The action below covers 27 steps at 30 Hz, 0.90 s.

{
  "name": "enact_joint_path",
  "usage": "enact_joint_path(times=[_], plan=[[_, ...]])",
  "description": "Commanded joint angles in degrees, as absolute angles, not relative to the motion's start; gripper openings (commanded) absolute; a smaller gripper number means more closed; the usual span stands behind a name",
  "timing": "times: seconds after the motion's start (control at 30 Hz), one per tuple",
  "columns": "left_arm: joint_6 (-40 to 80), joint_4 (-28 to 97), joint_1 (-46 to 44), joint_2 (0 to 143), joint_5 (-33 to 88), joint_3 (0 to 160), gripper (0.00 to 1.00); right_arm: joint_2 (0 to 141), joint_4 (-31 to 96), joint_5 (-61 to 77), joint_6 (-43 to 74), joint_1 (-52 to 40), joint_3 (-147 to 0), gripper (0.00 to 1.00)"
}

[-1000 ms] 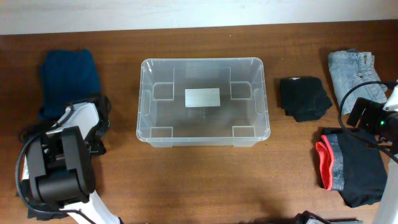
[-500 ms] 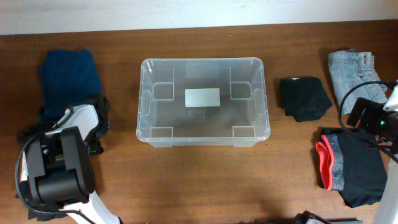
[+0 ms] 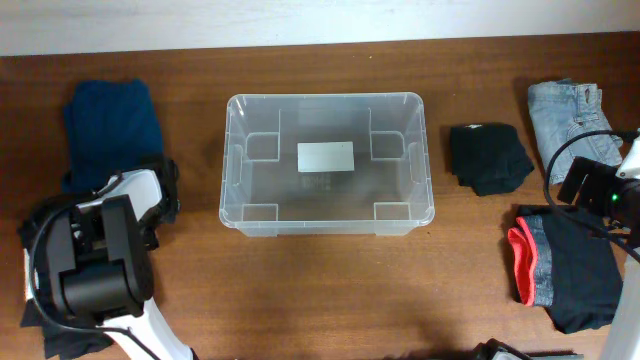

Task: Pack container
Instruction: 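Grasp the black trousers with the left gripper and lift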

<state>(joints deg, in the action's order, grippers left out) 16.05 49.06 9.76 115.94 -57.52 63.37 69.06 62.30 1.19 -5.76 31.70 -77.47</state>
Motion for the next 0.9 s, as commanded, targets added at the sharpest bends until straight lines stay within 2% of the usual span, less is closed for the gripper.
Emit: enact_joint_path(times=[0.0,0.1,0.17,0.3,0.5,0.77,0.87], plan=[[17.1,47.6,10.4,121.1,-50.4,61.8,0.89,68.8,62.1,1.3,-5.3,31.9,-78.0,0.98],[17.1,47.0,10.4,121.8,-50.3,61.8,0.74,68.8,62.1,1.3,-5.3,31.9,-78.0,0.98],[17.1,46.4,10.4,121.8,-50.0,61.8,0.68,68.8,62.1,1.3,-5.3,31.9,-78.0,0.98],[17.1,45.4,10.4,121.8,-48.2,61.8,0.66,68.8,62.1,1.3,-5.3,31.9,-78.0,0.98],[17.1,45.0,10.4,121.8,-47.6,61.8,0.56,68.8,62.1,1.3,-5.3,31.9,-78.0,0.98],[17.1,45.0,10.4,121.8,-47.6,61.9,0.15,68.8,62.1,1.3,-5.3,31.9,-78.0,0.98],[17.1,45.0,10.4,121.8,-47.8,61.9,0.07,68.8,62.1,1.3,-5.3,31.9,-78.0,0.99]])
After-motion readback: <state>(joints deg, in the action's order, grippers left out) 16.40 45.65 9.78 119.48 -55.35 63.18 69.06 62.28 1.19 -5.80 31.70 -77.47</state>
